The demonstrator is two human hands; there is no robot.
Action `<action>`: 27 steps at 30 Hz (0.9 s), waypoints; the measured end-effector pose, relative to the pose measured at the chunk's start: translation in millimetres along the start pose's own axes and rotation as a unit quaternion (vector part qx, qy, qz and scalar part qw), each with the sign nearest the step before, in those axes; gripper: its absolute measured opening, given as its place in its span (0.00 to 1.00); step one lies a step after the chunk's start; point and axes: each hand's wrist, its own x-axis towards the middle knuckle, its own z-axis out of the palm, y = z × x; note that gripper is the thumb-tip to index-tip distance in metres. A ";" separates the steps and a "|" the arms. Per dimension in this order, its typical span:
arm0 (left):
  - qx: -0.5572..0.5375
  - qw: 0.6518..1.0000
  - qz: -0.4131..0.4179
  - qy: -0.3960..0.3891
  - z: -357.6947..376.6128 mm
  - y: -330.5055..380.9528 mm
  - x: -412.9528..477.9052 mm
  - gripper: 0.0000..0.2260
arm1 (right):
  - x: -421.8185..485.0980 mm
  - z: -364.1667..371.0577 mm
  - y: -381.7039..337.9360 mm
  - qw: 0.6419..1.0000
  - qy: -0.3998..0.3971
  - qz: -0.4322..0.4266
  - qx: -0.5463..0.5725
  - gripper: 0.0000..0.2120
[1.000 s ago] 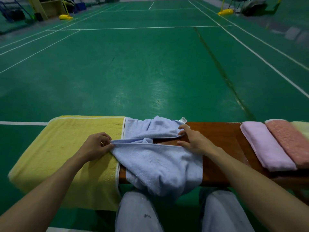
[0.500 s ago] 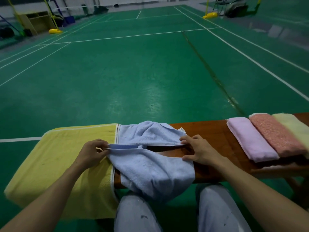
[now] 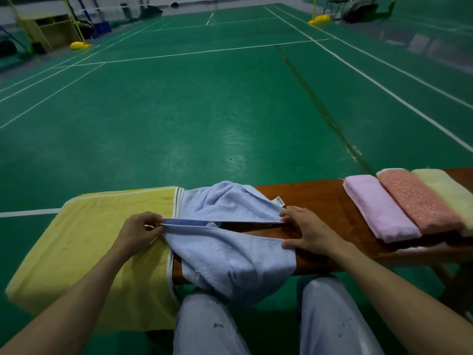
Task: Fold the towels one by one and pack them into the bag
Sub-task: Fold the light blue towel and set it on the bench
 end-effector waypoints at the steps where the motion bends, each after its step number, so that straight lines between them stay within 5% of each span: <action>1: 0.000 1.000 -0.003 0.001 0.8 0.4 0.2 0.07 | 1.2 0.9 -0.4 1.000 0.014 -0.007 0.000 0.31; 6: -0.010 1.000 0.000 0.004 2.6 1.7 1.2 0.07 | 5.2 4.8 4.1 0.999 0.041 0.010 0.029 0.22; 27: -0.018 0.999 -0.035 -0.016 7.1 4.2 10.4 0.04 | 21.0 4.0 23.3 0.996 0.070 0.037 0.044 0.13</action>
